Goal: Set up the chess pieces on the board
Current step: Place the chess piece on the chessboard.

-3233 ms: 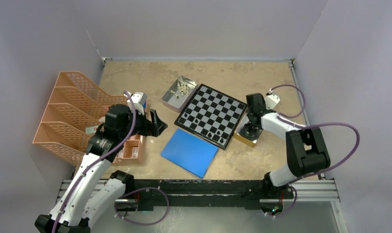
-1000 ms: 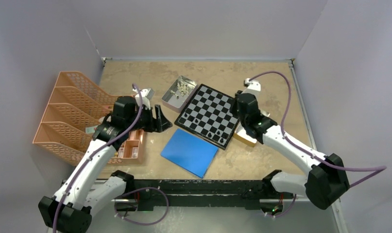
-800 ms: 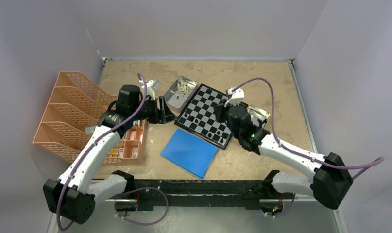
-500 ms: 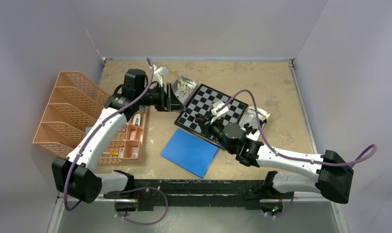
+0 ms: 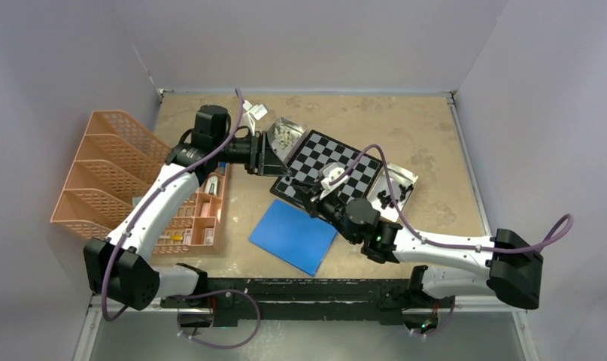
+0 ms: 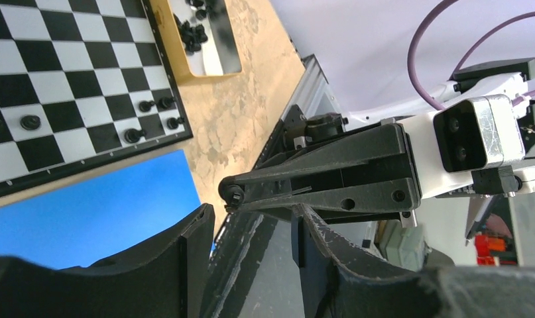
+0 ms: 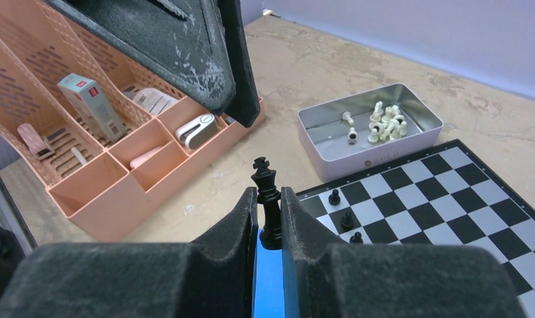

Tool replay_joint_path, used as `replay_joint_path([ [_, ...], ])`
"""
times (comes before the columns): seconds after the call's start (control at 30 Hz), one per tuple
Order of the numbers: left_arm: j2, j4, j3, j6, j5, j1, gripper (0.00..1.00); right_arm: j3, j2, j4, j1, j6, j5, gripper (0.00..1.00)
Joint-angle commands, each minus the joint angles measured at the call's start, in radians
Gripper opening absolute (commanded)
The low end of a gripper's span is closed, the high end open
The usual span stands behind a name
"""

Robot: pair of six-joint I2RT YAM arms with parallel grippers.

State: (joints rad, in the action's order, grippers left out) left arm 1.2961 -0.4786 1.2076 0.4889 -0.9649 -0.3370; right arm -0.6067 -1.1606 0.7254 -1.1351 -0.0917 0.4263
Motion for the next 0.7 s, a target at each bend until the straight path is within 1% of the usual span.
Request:
replay_joint_path([
  [0.0,0.008,0.093,-0.034,0.024,-0.082,-0.01,0.45,-0.039,-0.013,0.074,-0.012,0.019,0.005,0.11],
  [0.13,0.021,0.104,-0.045,0.002,-0.092,-0.021,0.41,-0.047,-0.026,0.072,-0.013,0.014,-0.008,0.11],
  [0.3,0.031,0.089,-0.069,-0.031,-0.09,-0.027,0.39,-0.043,-0.024,0.077,-0.014,0.003,-0.03,0.11],
  [0.4,0.035,0.089,-0.078,-0.04,-0.088,-0.037,0.33,-0.037,-0.028,0.084,-0.013,0.004,-0.035,0.11],
  [0.5,0.044,0.08,-0.074,-0.05,-0.059,-0.053,0.32,-0.037,-0.03,0.089,-0.013,0.008,-0.044,0.11],
  [0.6,0.056,0.078,-0.07,-0.054,-0.054,-0.066,0.29,-0.035,-0.028,0.098,-0.014,0.009,-0.049,0.11],
  [0.67,0.062,0.081,-0.069,-0.054,-0.054,-0.074,0.24,-0.038,-0.032,0.1,-0.014,0.011,-0.053,0.11],
])
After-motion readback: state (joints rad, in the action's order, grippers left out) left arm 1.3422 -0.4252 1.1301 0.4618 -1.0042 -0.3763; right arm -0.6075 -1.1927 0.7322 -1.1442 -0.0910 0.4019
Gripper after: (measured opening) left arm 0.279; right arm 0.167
